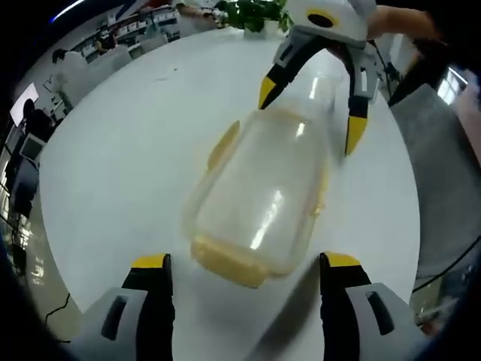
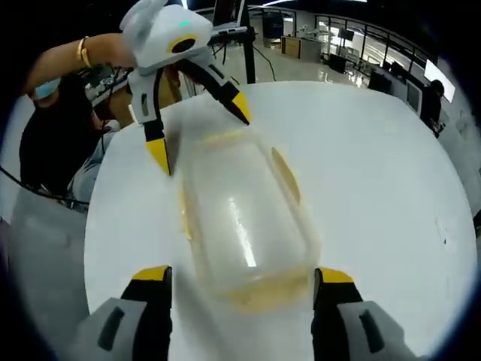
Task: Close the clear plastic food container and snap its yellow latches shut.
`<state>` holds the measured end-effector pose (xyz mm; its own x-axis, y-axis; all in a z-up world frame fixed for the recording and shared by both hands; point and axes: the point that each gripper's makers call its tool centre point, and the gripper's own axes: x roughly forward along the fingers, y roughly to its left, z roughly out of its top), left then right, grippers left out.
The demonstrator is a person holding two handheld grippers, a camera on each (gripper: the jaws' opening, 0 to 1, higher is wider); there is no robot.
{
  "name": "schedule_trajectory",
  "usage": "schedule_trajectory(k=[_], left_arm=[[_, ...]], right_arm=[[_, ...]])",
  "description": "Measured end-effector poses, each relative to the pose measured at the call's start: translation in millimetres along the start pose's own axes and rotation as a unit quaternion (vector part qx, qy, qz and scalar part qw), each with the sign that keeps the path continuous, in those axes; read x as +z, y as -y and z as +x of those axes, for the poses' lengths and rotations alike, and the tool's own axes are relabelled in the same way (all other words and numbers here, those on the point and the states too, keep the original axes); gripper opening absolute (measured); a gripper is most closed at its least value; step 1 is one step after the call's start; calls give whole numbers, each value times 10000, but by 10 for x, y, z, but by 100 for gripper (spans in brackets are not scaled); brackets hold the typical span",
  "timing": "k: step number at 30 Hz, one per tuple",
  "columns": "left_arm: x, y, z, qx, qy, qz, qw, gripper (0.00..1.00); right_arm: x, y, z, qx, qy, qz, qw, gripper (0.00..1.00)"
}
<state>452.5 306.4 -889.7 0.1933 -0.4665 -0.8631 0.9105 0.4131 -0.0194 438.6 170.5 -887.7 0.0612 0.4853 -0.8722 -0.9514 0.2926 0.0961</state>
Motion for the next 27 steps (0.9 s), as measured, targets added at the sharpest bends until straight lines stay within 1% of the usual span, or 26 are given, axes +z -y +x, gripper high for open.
schedule_trajectory(k=[2, 5, 8, 10, 13, 15, 16, 17, 19, 22, 23, 24, 25, 27], left_arm=[[-12, -5, 1, -7, -9, 1, 10000, 79], [13, -39, -5, -6, 61, -11, 10000, 78], [29, -66, -1, 27, 111, -16, 9999, 76], [25, -77, 0, 42, 111, 22, 9999, 74], [22, -72, 1, 32, 100, 99, 9999, 74], [24, -64, 2, 22, 108, 126, 9999, 74], [27, -58, 1, 16, 113, 137, 9998, 73], [34, -47, -3, 9, 117, 148, 9998, 73], [38, -46, -4, -2, 124, 159, 9998, 71], [43, -29, -10, -40, 127, 229, 9996, 67], [54, -15, -14, -46, 133, 248, 9996, 65], [62, -4, -21, -58, 138, 256, 9996, 62], [69, -1, -28, -59, 135, 260, 9996, 60], [75, -2, -35, -53, 114, 221, 9997, 58]], right_arm=[[-4, 6, 8, 12, 1, 26, 10000, 76], [16, 18, 7, 9, 49, -12, 10000, 76], [48, 41, 8, -1, 210, 60, 9998, 74], [37, 37, 15, -28, 208, -52, 9998, 74], [-18, 43, 35, -113, 37, -524, 9986, 73], [-42, 61, 44, -192, -51, -725, 9972, 71], [-30, 51, 47, -152, -12, -720, 9973, 71], [-36, 55, 39, -153, -10, -613, 9980, 71], [-39, 90, 15, -136, 10, -683, 9976, 67], [-46, 161, -10, -112, 52, -717, 9973, 57], [-43, 172, -9, -105, 62, -742, 9972, 57], [-63, 143, -23, 9, 54, -807, 9967, 56], [-69, 144, -25, 19, 45, -843, 9964, 55], [-77, 149, -34, 66, 19, -985, 9951, 53]])
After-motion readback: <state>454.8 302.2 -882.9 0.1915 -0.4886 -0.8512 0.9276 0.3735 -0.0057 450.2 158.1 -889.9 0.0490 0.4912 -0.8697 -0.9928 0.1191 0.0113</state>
